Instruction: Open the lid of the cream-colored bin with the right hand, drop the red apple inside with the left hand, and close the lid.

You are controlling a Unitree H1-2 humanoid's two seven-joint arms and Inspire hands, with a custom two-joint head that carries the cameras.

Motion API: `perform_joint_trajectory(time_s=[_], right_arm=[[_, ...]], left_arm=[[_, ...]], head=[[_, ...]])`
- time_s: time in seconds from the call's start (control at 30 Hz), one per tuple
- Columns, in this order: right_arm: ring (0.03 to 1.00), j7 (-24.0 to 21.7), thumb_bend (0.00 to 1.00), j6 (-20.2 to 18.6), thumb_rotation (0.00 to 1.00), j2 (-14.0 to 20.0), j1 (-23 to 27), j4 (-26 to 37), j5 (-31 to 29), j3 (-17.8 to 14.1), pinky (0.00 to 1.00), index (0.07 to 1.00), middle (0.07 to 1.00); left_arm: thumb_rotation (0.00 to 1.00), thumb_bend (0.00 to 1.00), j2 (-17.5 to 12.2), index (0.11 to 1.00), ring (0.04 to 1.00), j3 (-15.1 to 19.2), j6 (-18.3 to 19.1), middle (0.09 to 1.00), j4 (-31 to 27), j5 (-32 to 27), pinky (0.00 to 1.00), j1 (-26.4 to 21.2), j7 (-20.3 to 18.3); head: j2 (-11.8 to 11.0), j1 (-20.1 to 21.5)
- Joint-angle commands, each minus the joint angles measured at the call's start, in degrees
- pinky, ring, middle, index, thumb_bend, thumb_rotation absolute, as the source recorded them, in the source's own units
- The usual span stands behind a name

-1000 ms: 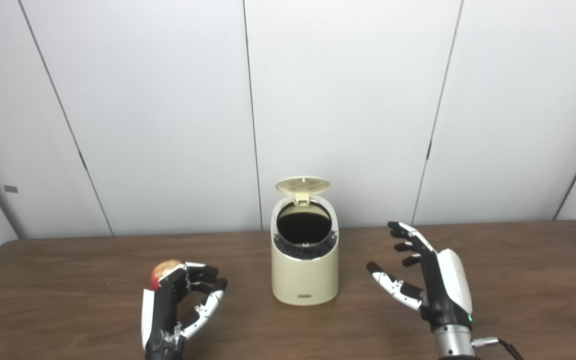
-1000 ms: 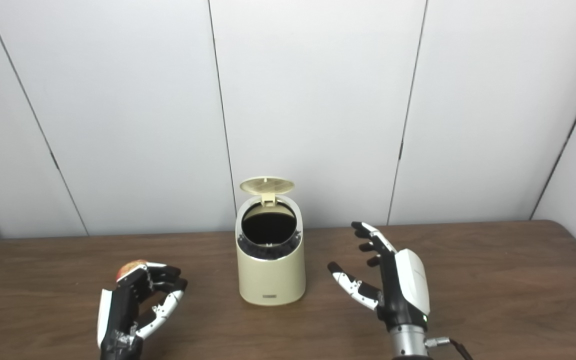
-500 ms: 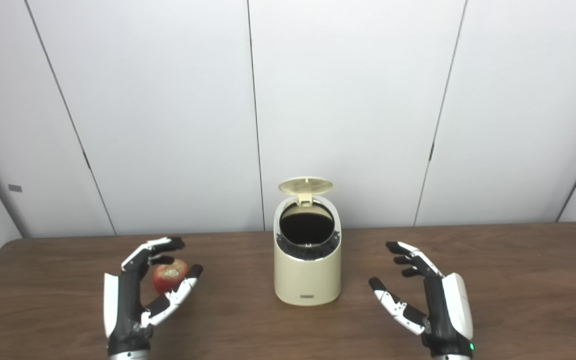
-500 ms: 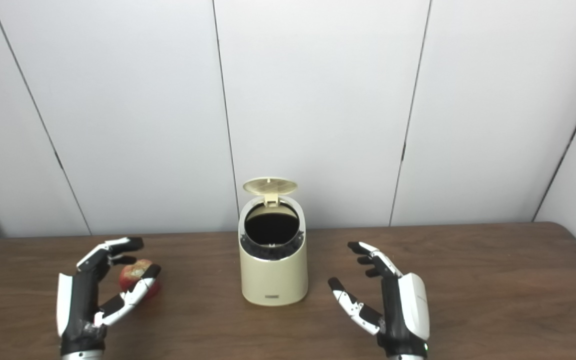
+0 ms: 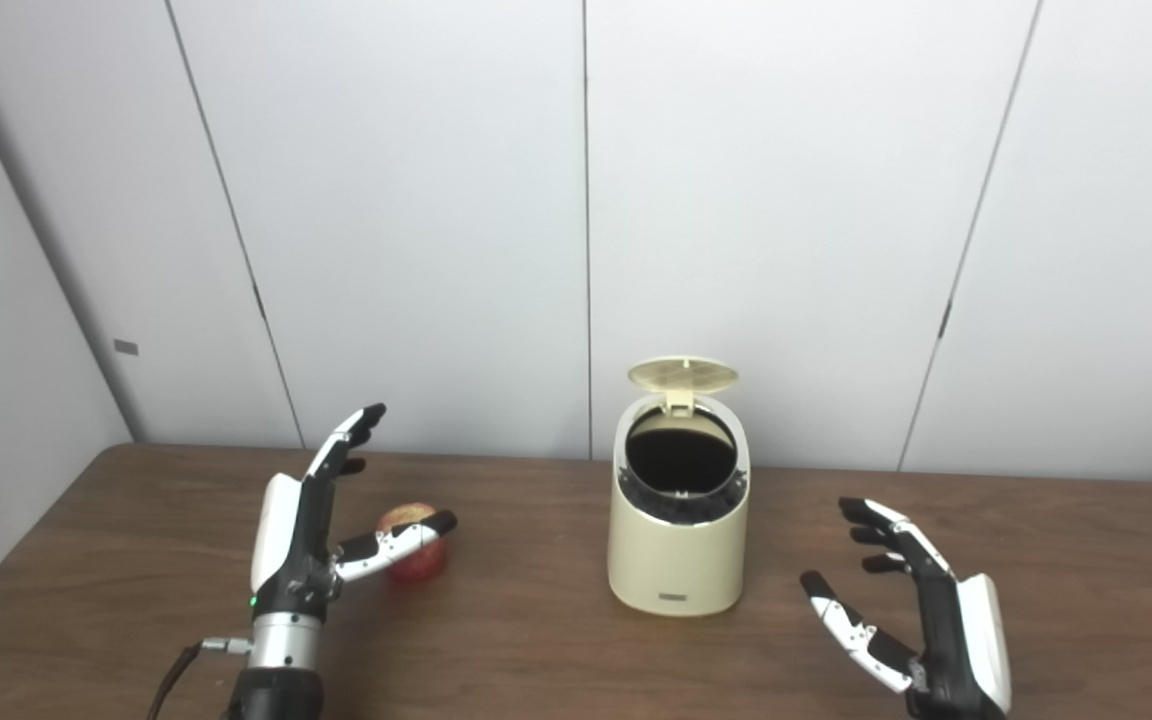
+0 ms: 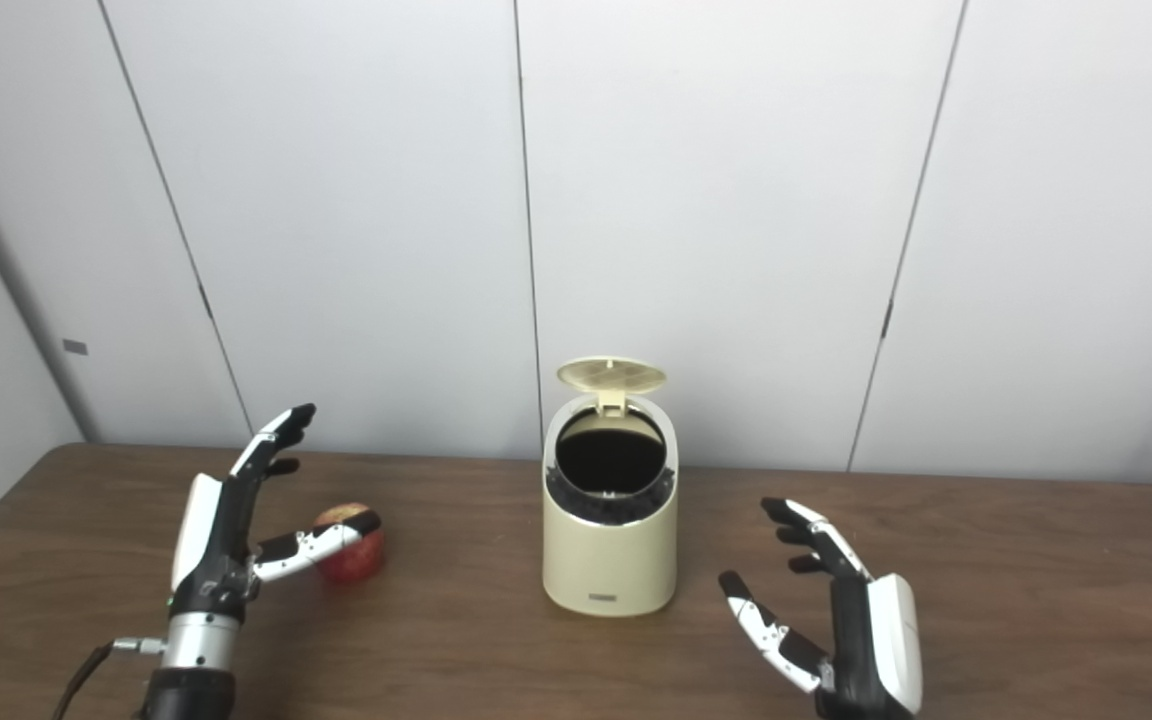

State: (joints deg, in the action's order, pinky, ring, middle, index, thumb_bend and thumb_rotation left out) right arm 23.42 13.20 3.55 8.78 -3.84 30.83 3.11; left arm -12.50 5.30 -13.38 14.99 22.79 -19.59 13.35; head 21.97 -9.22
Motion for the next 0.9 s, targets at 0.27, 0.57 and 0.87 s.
perform_joint_trajectory(time_s=[0.27, 0.57, 0.87], right_arm=[[0.718, 2.01, 0.27, 5.18, 0.00, 2.51, -2.87, -5.20, -1.23, -1.11, 0.62, 0.732, 0.741], [0.721, 1.18, 0.25, 4.80, 0.03, 3.91, -3.04, -5.11, -3.62, -1.95, 0.63, 0.739, 0.749], [0.681, 0.93, 0.25, 5.79, 0.33, 3.76, -2.77, -4.82, -5.73, -2.28, 0.57, 0.721, 0.717]], left_arm=[[0.32, 1.00, -1.96, 0.951, 0.926, -2.90, 7.74, 0.965, 2.82, 0.02, 0.81, -4.23, -3.08], [0.34, 1.00, -2.82, 0.988, 0.999, -5.34, 9.24, 1.000, 5.53, 2.89, 0.92, -4.63, -0.69], [0.29, 1.00, -3.40, 0.963, 0.972, -5.98, 11.14, 0.998, 6.95, 3.97, 0.86, -4.53, 0.11]], head=[[-2.39, -4.47], [-3.42, -8.02], [-3.63, -8.35]])
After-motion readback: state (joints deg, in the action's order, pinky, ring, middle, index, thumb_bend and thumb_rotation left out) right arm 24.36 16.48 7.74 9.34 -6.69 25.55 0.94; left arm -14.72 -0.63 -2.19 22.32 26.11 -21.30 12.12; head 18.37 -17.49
